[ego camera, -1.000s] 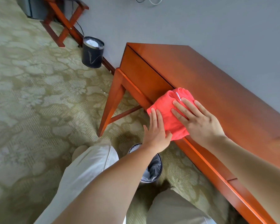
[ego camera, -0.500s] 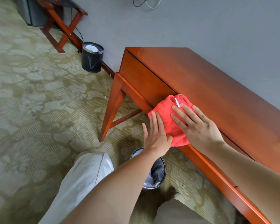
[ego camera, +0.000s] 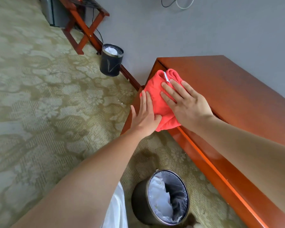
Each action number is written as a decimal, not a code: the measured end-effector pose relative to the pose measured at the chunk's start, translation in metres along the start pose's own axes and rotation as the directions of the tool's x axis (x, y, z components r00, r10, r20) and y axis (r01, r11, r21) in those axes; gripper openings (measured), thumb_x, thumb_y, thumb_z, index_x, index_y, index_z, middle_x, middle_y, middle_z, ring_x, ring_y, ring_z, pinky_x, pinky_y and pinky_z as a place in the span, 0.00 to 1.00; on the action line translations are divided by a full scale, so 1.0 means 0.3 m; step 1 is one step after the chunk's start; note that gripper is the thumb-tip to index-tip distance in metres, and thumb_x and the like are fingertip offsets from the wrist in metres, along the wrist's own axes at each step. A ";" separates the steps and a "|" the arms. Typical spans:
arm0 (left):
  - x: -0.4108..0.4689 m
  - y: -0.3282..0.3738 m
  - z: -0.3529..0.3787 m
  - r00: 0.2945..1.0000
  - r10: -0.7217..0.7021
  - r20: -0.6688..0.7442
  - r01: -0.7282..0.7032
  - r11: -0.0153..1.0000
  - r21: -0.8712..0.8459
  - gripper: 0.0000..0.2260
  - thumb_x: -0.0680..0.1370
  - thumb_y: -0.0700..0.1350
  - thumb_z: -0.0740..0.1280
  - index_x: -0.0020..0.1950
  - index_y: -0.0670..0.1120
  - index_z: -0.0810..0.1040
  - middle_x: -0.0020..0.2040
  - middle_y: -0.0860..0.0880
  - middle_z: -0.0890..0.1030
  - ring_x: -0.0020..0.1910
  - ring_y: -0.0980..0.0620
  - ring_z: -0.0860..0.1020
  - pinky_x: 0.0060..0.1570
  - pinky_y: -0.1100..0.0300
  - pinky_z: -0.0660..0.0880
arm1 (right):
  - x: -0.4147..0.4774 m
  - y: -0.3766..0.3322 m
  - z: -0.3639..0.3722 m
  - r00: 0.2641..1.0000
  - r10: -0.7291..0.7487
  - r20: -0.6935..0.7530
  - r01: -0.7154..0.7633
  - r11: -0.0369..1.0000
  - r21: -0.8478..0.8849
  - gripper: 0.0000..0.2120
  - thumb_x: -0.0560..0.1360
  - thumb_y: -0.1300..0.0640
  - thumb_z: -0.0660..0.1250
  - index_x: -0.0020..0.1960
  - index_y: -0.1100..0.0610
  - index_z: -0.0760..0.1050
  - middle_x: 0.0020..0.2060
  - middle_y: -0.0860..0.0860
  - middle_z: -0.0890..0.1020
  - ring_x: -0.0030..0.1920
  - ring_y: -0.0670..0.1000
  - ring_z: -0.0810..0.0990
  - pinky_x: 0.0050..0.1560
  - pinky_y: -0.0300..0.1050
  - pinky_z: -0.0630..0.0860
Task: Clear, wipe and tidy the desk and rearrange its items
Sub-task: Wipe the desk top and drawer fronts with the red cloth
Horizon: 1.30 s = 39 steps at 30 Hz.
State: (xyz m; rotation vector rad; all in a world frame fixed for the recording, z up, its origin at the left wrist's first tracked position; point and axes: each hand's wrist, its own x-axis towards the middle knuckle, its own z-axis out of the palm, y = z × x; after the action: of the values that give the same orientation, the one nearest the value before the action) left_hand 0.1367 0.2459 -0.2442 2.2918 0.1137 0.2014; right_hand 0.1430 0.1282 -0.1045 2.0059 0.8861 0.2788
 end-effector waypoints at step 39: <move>-0.476 0.309 0.340 0.987 0.106 0.122 -0.106 0.994 -0.003 0.39 0.83 0.54 0.57 0.78 0.41 0.32 0.78 0.40 0.30 0.80 0.43 0.40 0.68 0.26 0.55 | -0.692 0.019 0.181 0.997 0.055 -0.053 -0.052 0.997 0.060 0.25 0.79 0.53 0.52 0.77 0.51 0.63 0.78 0.51 0.58 0.78 0.54 0.55 0.76 0.56 0.49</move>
State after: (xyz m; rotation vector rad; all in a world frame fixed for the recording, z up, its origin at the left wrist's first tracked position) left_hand 0.0164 0.0886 -0.2574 2.3088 -0.0715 0.1148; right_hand 0.0241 -0.0504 -0.1023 2.0871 0.8841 0.3428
